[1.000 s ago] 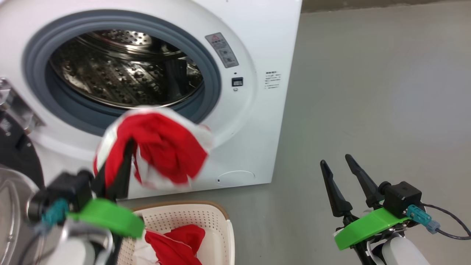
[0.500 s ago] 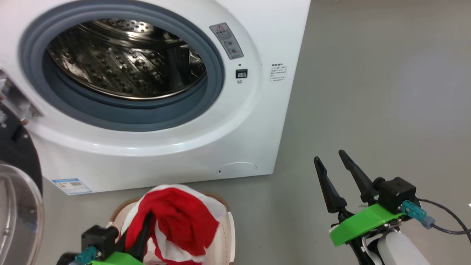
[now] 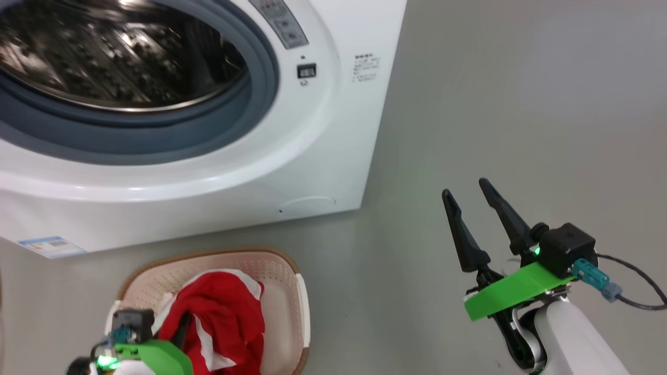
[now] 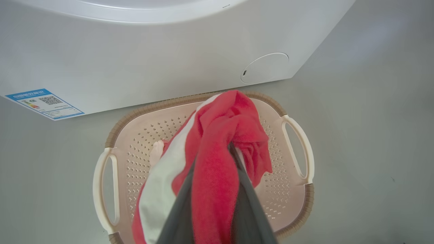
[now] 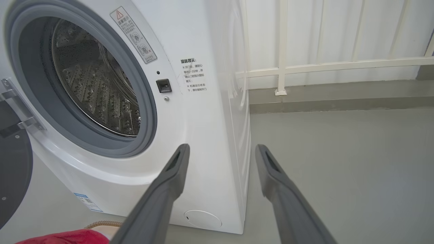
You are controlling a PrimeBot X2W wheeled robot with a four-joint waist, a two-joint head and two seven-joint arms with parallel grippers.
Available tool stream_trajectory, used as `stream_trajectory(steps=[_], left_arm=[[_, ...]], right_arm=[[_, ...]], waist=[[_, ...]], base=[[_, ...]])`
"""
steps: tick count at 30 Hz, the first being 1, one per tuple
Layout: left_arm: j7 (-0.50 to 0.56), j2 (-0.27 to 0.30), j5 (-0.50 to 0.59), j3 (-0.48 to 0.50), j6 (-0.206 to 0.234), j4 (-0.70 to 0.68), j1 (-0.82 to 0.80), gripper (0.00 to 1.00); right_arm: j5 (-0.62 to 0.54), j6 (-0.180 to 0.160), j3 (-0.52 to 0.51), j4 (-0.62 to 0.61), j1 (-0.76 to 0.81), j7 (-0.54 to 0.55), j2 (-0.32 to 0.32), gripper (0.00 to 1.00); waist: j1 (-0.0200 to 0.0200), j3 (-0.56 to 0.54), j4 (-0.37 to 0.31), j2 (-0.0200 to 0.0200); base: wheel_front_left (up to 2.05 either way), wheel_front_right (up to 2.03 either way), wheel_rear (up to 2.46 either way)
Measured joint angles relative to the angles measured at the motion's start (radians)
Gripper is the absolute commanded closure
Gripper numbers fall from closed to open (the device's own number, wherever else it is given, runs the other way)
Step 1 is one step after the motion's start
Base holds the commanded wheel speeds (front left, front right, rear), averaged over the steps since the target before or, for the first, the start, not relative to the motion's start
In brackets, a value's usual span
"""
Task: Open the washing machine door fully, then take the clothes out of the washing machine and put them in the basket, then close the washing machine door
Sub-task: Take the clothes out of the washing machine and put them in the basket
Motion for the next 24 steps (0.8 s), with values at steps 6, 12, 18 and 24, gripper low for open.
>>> stream_trajectory(steps=[6,12,18,24], left_arm=[[-0.020,-0.022,0.010,-0.033,-0.023,0.163,-0.125,1.00],[-0.027,-0.037,0.006,-0.068,-0.024,0.261,-0.184,0.38],[-0.026,-0.054,-0.042,-0.106,-0.025,0.280,-0.195,0.00],[-0.027,-0.048,-0.082,-0.151,-0.025,0.267,-0.194,0.00]], right_arm=[[-0.001,0.000,0.000,-0.020,-0.020,0.000,0.000,0.00],[-0.001,0.000,-0.001,-0.037,-0.057,0.000,0.000,0.00],[-0.001,0.000,-0.001,-0.034,-0.058,0.000,0.000,0.00],[0.000,0.000,0.000,-0.028,-0.058,0.000,0.000,0.00]], waist=[[0.0000,0.080,-0.028,0.0000],[0.0000,0.151,-0.057,0.0000],[0.0000,0.178,-0.082,0.0000],[0.0000,0.152,-0.075,0.0000]], base=[[0.00,0.00,0.00],[0.00,0.00,0.00],[0.00,0.00,0.00],[0.00,0.00,0.00]])
